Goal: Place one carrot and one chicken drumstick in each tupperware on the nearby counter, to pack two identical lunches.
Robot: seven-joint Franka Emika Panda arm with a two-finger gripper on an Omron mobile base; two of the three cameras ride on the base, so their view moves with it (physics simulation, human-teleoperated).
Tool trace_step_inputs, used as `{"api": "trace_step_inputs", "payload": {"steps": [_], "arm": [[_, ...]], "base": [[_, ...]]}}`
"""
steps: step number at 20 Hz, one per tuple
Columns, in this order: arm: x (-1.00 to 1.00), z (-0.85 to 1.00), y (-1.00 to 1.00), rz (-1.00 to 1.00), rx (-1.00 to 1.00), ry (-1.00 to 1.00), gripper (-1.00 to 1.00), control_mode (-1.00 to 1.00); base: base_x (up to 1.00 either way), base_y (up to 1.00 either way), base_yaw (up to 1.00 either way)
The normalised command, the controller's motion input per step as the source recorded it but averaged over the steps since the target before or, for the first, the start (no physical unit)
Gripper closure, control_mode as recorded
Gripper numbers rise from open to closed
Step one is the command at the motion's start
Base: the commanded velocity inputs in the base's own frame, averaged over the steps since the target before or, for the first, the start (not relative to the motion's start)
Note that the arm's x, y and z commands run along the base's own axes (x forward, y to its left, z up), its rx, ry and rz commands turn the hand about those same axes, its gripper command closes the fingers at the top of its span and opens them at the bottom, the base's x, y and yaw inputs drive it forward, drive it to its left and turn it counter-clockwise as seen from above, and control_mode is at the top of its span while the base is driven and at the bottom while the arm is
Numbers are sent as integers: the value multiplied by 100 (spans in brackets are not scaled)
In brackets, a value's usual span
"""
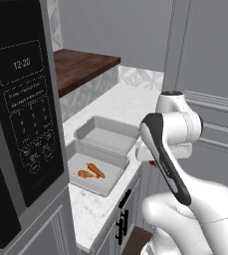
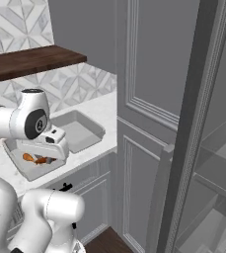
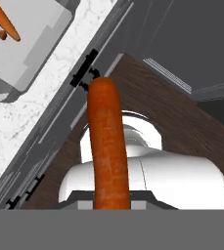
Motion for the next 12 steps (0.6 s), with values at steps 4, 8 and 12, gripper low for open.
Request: {"api": "trace_step_inputs", "payload": {"steps": [4, 8, 12], "arm": [[36, 1, 0, 7, 0, -14, 100, -100], [74, 1, 0, 17, 0, -28, 100, -100], [100, 0, 0, 17, 0, -11, 100, -100]], "base": [[0, 0, 0], [0, 0, 0], [0, 0, 0]]}}
